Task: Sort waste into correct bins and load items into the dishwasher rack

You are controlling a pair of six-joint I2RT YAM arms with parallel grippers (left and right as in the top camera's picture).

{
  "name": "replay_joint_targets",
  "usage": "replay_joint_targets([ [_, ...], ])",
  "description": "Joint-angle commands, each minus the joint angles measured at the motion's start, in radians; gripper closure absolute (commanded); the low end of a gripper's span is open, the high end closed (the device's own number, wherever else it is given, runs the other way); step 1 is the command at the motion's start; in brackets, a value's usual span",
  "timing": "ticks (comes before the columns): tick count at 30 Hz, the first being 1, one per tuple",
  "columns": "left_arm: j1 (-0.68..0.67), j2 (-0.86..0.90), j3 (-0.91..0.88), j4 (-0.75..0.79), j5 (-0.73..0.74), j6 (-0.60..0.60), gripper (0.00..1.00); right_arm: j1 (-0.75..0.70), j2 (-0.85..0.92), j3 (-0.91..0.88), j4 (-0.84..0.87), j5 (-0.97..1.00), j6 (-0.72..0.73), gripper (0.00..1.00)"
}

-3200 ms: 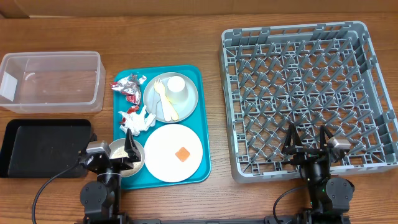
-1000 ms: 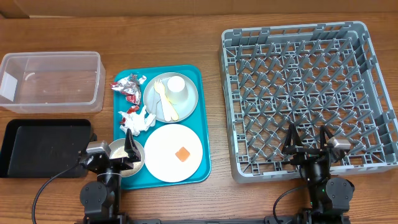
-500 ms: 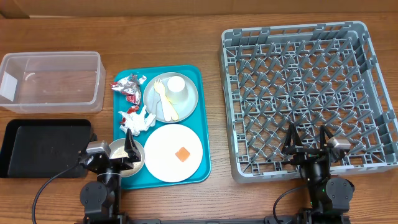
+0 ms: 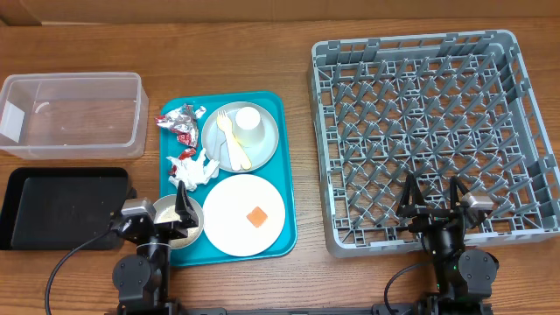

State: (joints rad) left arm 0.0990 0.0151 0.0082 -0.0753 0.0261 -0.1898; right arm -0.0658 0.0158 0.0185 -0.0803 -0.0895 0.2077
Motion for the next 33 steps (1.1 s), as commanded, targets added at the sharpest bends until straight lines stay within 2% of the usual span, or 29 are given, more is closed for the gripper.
replay_joint_targets([
  [1,0.005,-0.007,-0.003,0.001,0.030,-0.086,0.00,-0.006,0.000,-0.010,0.004,0.006,-0.007,0.00],
  [2,0.005,-0.007,-0.003,0.010,0.045,-0.170,0.00,-0.006,0.000,-0.010,0.004,0.006,-0.007,0.00],
  [4,0.005,-0.007,-0.003,0.027,0.195,-0.505,0.00,-0.006,0.000,-0.010,0.004,0.006,-0.007,0.00],
  [6,0.005,-0.007,-0.003,0.027,0.241,-0.586,0.00,-0.006,0.000,-0.010,0.004,0.006,-0.007,0.00],
  [8,0.005,-0.007,-0.003,0.046,0.277,-0.603,0.00,-0.006,0.000,-0.010,0.004,0.006,-0.007,0.00],
  [14,0.005,-0.007,0.016,0.210,0.368,-0.587,0.00,-0.006,0.000,-0.010,0.004,0.006,-0.007,0.00],
  [17,0.005,-0.007,0.084,0.186,0.371,-0.487,0.00,-0.006,0.000,-0.010,0.004,0.006,-0.007,0.00],
  [18,0.005,-0.007,0.115,0.157,0.370,-0.445,0.00,-0.006,0.000,-0.010,0.004,0.006,-0.007,0.00],
  [19,0.005,-0.004,0.188,0.072,0.365,-0.339,0.00,-0.006,0.000,-0.010,0.004,0.006,-0.007,0.00],
  [21,0.005,0.014,0.299,-0.062,0.364,-0.217,0.00,-0.006,0.000,-0.010,0.004,0.006,-0.006,0.00],
  [26,0.005,0.080,0.465,-0.222,0.363,-0.195,0.00,-0.006,0.000,-0.010,0.004,0.006,-0.006,0.00],
  [33,0.005,0.261,0.718,-0.436,0.365,-0.123,0.00,-0.006,0.000,-0.010,0.004,0.006,-0.007,0.00],
])
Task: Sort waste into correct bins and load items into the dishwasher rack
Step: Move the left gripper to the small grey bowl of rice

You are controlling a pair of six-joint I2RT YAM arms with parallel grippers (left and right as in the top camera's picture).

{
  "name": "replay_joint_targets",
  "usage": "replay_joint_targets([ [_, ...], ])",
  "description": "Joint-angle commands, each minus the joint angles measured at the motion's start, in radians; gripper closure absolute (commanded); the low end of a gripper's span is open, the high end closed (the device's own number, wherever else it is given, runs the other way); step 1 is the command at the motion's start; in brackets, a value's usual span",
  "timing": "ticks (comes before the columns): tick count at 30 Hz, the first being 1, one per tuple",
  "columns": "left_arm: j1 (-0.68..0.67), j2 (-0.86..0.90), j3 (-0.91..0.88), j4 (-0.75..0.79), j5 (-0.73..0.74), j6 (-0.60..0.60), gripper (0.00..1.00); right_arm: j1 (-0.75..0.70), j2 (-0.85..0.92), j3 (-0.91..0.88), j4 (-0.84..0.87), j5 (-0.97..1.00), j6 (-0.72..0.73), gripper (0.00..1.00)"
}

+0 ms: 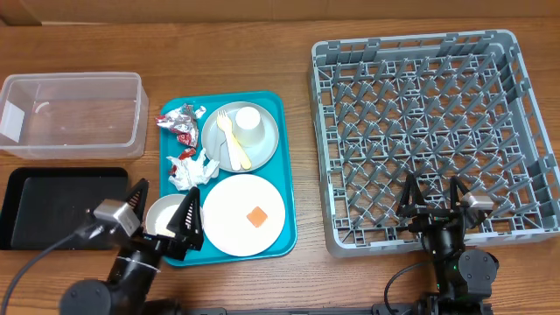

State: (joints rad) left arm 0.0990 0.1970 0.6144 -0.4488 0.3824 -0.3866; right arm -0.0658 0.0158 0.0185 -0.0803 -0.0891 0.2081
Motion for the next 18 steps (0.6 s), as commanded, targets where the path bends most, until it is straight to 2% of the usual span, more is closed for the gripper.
replay_joint_targets([
  [1,0.005,0.113,0.158,-0.118,0.008,0.082,0.00,-0.006,0.000,-0.010,0.004,0.006,-0.007,0.00],
  [4,0.005,0.195,0.277,-0.269,0.010,0.098,0.00,-0.006,0.000,-0.010,0.004,0.006,-0.007,0.00],
  [7,0.005,0.239,0.347,-0.332,0.016,0.098,0.00,-0.006,0.000,-0.010,0.004,0.006,-0.007,0.00],
  [11,0.005,0.251,0.372,-0.325,0.084,0.129,0.00,-0.006,0.000,-0.010,0.004,0.006,-0.007,0.00],
  [18,0.005,0.310,0.375,-0.520,0.026,0.068,0.00,-0.006,0.000,-0.010,0.004,0.006,-0.007,0.00],
])
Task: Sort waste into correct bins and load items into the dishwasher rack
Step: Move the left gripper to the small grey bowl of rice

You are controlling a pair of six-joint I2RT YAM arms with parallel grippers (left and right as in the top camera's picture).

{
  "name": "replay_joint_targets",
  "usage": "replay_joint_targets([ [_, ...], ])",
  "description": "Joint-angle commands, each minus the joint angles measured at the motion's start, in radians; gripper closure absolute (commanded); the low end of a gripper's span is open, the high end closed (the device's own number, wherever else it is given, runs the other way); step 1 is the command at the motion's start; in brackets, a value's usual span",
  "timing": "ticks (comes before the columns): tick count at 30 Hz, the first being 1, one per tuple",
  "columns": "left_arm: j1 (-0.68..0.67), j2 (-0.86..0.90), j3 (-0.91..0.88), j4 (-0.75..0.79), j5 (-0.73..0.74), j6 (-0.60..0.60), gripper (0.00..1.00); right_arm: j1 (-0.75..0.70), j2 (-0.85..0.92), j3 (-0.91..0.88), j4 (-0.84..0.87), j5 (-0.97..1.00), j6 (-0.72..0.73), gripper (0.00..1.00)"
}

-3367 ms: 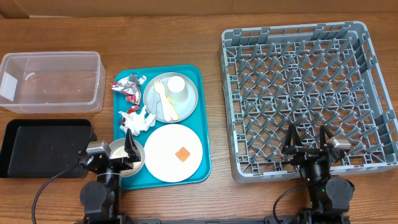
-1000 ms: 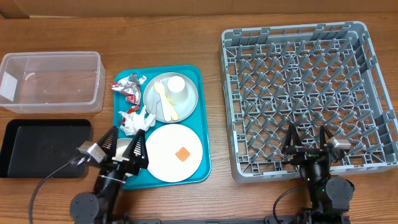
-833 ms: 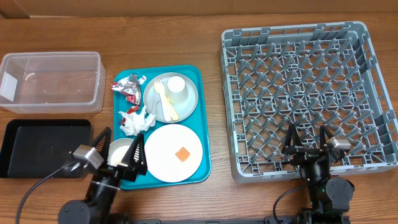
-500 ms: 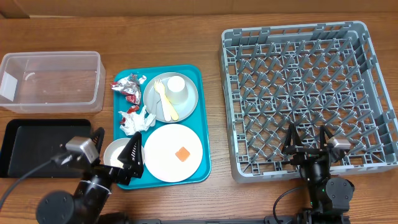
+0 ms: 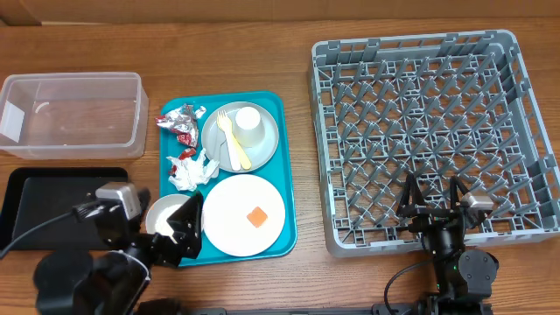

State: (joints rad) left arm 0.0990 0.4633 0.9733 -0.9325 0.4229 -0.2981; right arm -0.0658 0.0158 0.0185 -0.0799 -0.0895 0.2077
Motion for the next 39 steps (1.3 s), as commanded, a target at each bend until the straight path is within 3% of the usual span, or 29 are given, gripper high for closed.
replay_joint_targets([
  [1,0.005,0.059,0.016,-0.060,-0.014,-0.021,0.00,-0.006,0.000,-0.010,0.004,0.006,-0.006,0.00],
  [6,0.005,0.155,0.023,-0.161,-0.050,-0.020,0.00,-0.006,0.000,-0.010,0.004,0.006,-0.007,0.00],
  [12,0.005,0.219,0.023,-0.127,0.007,-0.026,0.00,-0.006,0.000,-0.010,0.004,0.006,-0.007,0.00],
  [17,0.005,0.246,0.023,-0.092,0.057,-0.178,0.00,-0.006,0.000,-0.010,0.004,0.006,-0.007,0.00],
  [26,0.005,0.285,0.023,-0.050,0.042,-0.209,0.00,-0.006,0.000,-0.010,0.004,0.006,-0.006,0.00],
  [31,0.005,0.311,0.023,-0.014,0.042,-0.388,0.00,-0.006,0.000,-0.010,0.004,0.006,-0.007,0.00],
  [39,0.005,0.335,0.023,0.011,0.121,-0.473,0.00,-0.006,0.000,-0.010,0.004,0.006,-0.006,0.00],
])
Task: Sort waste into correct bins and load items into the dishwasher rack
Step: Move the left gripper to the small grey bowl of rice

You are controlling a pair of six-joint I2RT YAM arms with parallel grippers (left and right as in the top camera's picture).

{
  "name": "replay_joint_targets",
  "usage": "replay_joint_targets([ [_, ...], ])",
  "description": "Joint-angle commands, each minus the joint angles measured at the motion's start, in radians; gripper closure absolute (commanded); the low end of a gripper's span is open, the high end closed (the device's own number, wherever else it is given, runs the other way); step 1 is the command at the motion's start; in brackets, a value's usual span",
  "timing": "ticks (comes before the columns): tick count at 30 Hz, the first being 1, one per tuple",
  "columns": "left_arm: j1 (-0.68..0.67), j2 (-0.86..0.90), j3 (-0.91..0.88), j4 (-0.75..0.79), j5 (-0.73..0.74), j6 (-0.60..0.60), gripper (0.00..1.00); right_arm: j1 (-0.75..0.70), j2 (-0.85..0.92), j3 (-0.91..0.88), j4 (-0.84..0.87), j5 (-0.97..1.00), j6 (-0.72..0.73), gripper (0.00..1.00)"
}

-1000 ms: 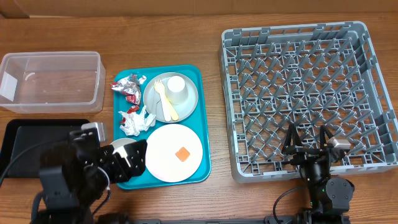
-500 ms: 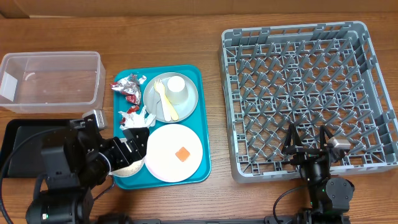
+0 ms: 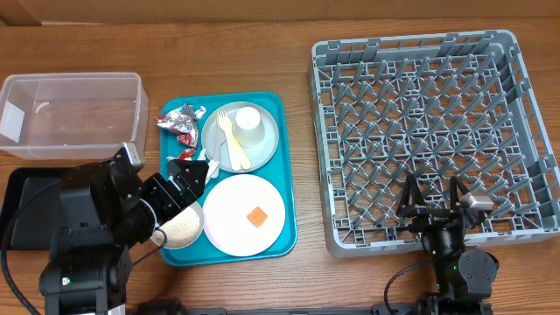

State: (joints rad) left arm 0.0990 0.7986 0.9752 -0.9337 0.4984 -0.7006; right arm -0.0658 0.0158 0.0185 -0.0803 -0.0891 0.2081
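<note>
A teal tray (image 3: 284, 157) carries a grey plate (image 3: 267, 140) with a white cup (image 3: 248, 122) and a yellow fork (image 3: 233, 144). It also holds a white plate (image 3: 232, 219) with an orange food piece (image 3: 256, 217), a small bowl (image 3: 182, 227), red and silver wrappers (image 3: 180, 119) and a crumpled white napkin (image 3: 208, 169). My left gripper (image 3: 186, 169) hangs open over the napkin at the tray's left side and hides part of it. My right gripper (image 3: 433, 194) stands open at the front edge of the grey dishwasher rack (image 3: 420, 114).
A clear plastic bin (image 3: 72, 114) stands at the back left. A black bin (image 3: 35, 197) lies in front of it, partly under my left arm. Bare wooden table runs between the tray and the rack.
My left arm has moved away from the table's front edge toward the tray. Its gripper was beside the small bowl and now hangs over the crumpled napkin. The right arm has not moved.
My left gripper first stood open at the small bowl near the tray's front left corner. It then sat slightly lower and left of the bowl at two moments. Now it is over the napkin. No object has changed place, and the right gripper stayed at the rack.
</note>
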Motion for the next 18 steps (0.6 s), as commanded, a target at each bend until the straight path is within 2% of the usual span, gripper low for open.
replay_joint_targets([
  [1,0.005,0.000,0.021,0.016,0.046,-0.106,0.00,-0.006,0.000,-0.010,0.004,0.006,-0.007,0.00],
  [2,0.005,0.000,0.021,0.016,0.046,-0.168,0.00,-0.006,0.000,-0.010,0.004,0.006,-0.007,0.00],
  [4,0.005,0.000,0.021,0.009,0.045,-0.214,0.00,-0.006,0.000,-0.010,0.004,0.006,-0.007,0.00],
  [10,0.005,0.000,0.021,-0.004,0.001,-0.204,0.00,-0.006,0.000,-0.010,0.004,0.006,-0.007,0.00],
  [12,0.005,0.000,0.021,-0.058,0.000,-0.138,0.00,-0.006,0.000,-0.010,0.004,0.006,-0.007,0.00],
  [16,-0.005,0.010,0.021,-0.153,0.026,0.155,0.00,-0.006,0.000,-0.010,0.004,0.006,-0.007,0.00],
  [18,-0.026,0.031,0.021,-0.213,0.026,0.227,0.00,-0.006,0.000,-0.010,0.004,0.006,-0.007,0.00],
])
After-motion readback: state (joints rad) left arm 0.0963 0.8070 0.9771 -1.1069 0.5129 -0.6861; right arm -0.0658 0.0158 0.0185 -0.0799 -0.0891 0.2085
